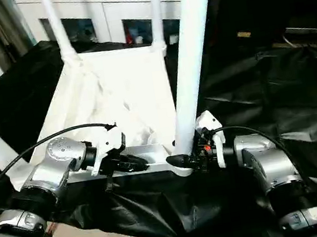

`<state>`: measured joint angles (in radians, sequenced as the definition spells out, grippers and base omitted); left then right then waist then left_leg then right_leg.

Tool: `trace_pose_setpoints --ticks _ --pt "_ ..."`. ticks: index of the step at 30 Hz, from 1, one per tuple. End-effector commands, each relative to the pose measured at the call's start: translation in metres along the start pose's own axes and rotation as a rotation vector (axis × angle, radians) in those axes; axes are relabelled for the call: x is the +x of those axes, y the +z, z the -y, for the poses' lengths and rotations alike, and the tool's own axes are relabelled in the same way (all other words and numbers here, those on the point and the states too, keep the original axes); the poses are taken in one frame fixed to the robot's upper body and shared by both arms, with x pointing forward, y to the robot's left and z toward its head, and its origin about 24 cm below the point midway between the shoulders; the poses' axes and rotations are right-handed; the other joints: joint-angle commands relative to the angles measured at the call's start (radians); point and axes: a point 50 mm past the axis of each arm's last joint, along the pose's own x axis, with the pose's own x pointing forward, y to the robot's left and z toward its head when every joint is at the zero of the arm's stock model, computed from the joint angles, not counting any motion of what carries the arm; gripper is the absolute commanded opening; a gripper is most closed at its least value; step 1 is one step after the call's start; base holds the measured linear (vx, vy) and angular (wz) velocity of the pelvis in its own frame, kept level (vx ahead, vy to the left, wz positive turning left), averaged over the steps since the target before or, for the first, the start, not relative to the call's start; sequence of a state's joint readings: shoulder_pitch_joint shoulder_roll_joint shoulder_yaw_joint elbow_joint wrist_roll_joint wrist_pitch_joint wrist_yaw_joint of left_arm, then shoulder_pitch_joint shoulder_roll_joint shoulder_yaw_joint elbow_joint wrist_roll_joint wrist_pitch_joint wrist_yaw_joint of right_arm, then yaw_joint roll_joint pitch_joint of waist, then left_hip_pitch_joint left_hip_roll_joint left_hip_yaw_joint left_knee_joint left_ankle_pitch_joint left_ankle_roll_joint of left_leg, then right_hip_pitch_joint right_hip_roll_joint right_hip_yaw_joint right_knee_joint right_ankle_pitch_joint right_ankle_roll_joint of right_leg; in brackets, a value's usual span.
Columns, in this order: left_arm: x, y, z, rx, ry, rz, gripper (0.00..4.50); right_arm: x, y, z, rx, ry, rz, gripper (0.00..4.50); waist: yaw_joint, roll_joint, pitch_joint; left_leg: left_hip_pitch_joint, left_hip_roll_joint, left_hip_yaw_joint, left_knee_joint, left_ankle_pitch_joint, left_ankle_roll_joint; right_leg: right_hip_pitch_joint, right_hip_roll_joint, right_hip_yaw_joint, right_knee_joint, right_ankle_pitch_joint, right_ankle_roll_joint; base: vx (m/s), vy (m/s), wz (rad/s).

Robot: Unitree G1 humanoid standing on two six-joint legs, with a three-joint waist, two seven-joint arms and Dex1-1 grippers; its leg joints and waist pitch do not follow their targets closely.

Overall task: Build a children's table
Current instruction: Rotate leg to tighten

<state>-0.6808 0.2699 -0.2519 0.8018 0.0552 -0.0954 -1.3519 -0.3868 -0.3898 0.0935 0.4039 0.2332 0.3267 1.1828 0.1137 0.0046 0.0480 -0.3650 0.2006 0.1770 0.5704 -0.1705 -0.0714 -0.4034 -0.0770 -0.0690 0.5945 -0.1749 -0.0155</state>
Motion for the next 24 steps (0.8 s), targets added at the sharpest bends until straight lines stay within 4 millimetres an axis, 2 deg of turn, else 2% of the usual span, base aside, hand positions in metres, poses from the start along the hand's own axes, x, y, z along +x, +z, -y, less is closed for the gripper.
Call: trace_pose_setpoints --ticks 1,4,6,8,10,11,12,13,14,16,19,20,23,24 --pt "0.008 0.011 -0.006 0.024 0.04 0.021 0.0 0.023 0.002 -0.019 -0.002 0.142 0.03 2.76 -0.003 -0.001 -0.065 0.01 0.033 -0.002 -0.057 -0.199 0.052 0.055 -0.065 0.041 -0.066 -0.174 -0.229 0.0 0.0 0.0" --pt "0.012 0.013 -0.008 -0.003 0.102 0.046 0.0 0.029 -0.002 -0.009 0.009 -0.007 0.045 2.7 -0.007 0.001 -0.062 0.011 0.033 -0.003 -0.06 -0.222 0.033 0.053 -0.067 0.041 -0.071 -0.229 -0.213 0.0 0.0 0.0" --pt "0.018 0.014 -0.009 -0.025 0.149 0.05 0.0 0.038 -0.008 0.003 0.057 -0.195 0.023 2.64 -0.019 -0.001 -0.058 0.011 0.029 -0.006 -0.065 -0.255 0.011 0.051 -0.068 0.041 -0.076 -0.298 -0.199 0.0 0.0 0.0" --pt "0.021 0.014 -0.008 -0.025 0.154 0.048 0.0 0.04 -0.011 0.004 0.065 -0.231 0.012 2.62 -0.033 -0.001 -0.054 0.012 0.026 -0.009 -0.068 -0.286 -0.002 0.052 -0.068 0.038 -0.086 -0.374 -0.172 0.0 0.0 0.0" --pt "0.024 0.015 -0.007 -0.026 0.162 0.046 0.0 0.044 -0.012 0.006 0.073 -0.275 0.009 2.57 -0.04 -0.002 -0.054 0.015 0.025 -0.009 -0.068 -0.304 0.0 0.05 -0.067 0.041 -0.092 -0.4 -0.16 0.0 0.0 0.0" --pt "0.031 0.016 -0.007 -0.034 0.182 0.043 0.0 0.051 -0.014 0.01 0.123 -0.375 0.016 2.56 -0.043 -0.006 -0.055 0.015 0.024 -0.009 -0.067 -0.297 0.004 0.049 -0.067 0.042 -0.09 -0.393 -0.161 0.0 0.0 0.0" --pt "0.035 0.017 -0.006 -0.038 0.192 0.042 0.0 0.056 -0.015 0.012 0.14 -0.433 0.017 2.56 -0.049 -0.005 -0.054 0.012 0.024 -0.009 -0.068 -0.293 0.003 0.05 -0.066 0.043 -0.089 -0.391 -0.162 0.0 0.0 0.0" --pt "0.035 0.017 -0.006 -0.038 0.192 0.042 0.0 0.056 -0.015 0.012 0.14 -0.433 0.017 2.55 -0.057 -0.002 -0.052 0.015 0.024 -0.011 -0.07 -0.306 -0.004 0.047 -0.066 0.041 -0.092 -0.409 -0.162 0.0 0.0 0.0" --pt "0.04 0.021 -0.004 -0.041 0.197 0.049 0.0 0.062 -0.017 0.014 0.158 -0.503 0.012 2.54 -0.062 -0.001 -0.052 0.015 0.024 -0.013 -0.071 -0.318 -0.006 0.048 -0.066 0.039 -0.095 -0.432 -0.154 0.0 0.0 0.0" --pt "0.047 0.026 -0.001 -0.043 0.197 0.064 0.0 0.069 -0.018 0.014 0.16 -0.563 0.009 2.54 -0.067 0.0 -0.053 0.018 0.026 -0.013 -0.071 -0.329 -0.008 0.046 -0.066 0.041 -0.094 -0.425 -0.155 0.0 0.0 0.0" --pt "0.053 0.03 0.003 -0.046 0.19 0.081 0.0 0.075 -0.017 0.012 0.133 -0.554 0.022 2.54 -0.078 0.0 -0.054 0.018 0.026 -0.012 -0.07 -0.346 -0.003 0.043 -0.063 0.041 -0.094 -0.4 -0.168 0.0 0.0 0.0" --pt "0.053 0.03 0.003 -0.047 0.19 0.082 0.0 0.076 -0.016 0.011 0.135 -0.544 0.033 3.09 -0.078 0.0 -0.053 0.018 0.024 -0.01 -0.069 -0.342 0.005 0.043 -0.061 0.043 -0.094 -0.384 -0.172 0.0 0.0 0.0" --pt "0.054 0.029 0.004 -0.048 0.196 0.081 0.0 0.075 -0.012 0.011 0.156 -0.514 0.072 3.25 -0.077 0.0 -0.054 0.017 0.024 -0.008 -0.068 -0.328 0.016 0.045 -0.06 0.044 -0.091 -0.349 -0.182 0.0 0.0 0.0" --pt "0.053 0.029 0.003 -0.049 0.198 0.08 0.0 0.074 -0.011 0.011 0.155 -0.51 0.076 3.43 -0.076 -0.001 -0.056 0.016 0.024 -0.008 -0.068 -0.323 0.017 0.047 -0.06 0.044 -0.09 -0.34 -0.184 0.0 0.0 0.0"
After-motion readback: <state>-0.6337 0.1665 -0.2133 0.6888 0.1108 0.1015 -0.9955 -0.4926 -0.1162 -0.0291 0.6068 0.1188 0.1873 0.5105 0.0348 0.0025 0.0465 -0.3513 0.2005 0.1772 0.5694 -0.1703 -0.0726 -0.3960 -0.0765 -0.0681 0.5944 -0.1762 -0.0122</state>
